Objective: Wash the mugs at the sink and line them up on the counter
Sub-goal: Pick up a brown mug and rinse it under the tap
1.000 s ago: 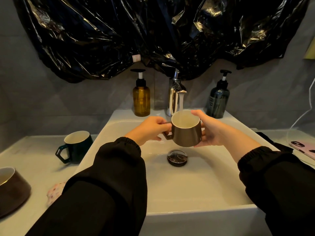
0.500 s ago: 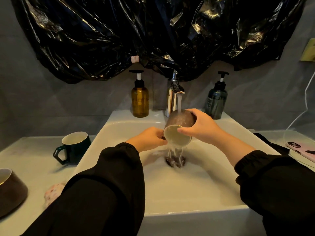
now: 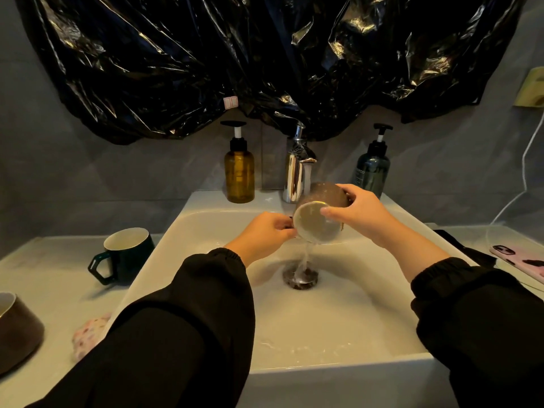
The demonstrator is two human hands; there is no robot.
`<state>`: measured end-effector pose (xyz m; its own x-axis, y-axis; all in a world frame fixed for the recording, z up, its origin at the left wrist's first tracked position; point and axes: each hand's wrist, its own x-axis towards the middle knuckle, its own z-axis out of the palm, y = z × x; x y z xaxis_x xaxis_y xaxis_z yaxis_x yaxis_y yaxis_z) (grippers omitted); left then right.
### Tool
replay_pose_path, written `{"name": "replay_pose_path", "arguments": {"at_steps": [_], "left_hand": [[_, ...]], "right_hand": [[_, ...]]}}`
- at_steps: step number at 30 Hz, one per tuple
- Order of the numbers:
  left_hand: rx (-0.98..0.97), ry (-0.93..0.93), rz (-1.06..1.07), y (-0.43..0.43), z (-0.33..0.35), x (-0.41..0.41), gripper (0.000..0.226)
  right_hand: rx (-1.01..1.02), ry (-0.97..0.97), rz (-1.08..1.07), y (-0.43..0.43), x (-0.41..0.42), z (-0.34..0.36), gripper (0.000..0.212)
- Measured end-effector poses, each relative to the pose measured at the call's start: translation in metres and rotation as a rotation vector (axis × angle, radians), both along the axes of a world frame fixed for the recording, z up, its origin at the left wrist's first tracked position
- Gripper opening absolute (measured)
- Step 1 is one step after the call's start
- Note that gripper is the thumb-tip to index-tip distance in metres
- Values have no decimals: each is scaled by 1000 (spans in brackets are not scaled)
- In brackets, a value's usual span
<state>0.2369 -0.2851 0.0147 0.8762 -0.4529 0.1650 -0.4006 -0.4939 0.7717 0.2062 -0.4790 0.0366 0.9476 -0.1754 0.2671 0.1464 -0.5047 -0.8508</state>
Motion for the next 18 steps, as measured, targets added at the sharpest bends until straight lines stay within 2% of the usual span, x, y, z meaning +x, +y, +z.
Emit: {"name": "replay_pose_path", "arguments": {"at_steps": [4, 7, 9, 11, 15, 18], "left_hand": [[-18, -51, 26, -9, 1, -1, 31], [-10, -88, 27, -14, 0, -2, 30], [-10, -104, 30, -15, 0, -2, 31], [-12, -125, 30, -15, 1, -3, 32], [-49, -106, 49, -16, 4, -3, 33], [-31, -56, 61, -18, 4, -2, 28]], "right_hand": [[234, 77, 13, -14, 0, 1, 41], [344, 150, 47, -20, -5, 2, 11], [409, 203, 24, -24, -6, 2, 6], [480, 270, -14, -25, -5, 1, 18], [600, 423, -79, -20, -2, -1, 64], [637, 549, -106, -17, -2, 0, 77]]}}
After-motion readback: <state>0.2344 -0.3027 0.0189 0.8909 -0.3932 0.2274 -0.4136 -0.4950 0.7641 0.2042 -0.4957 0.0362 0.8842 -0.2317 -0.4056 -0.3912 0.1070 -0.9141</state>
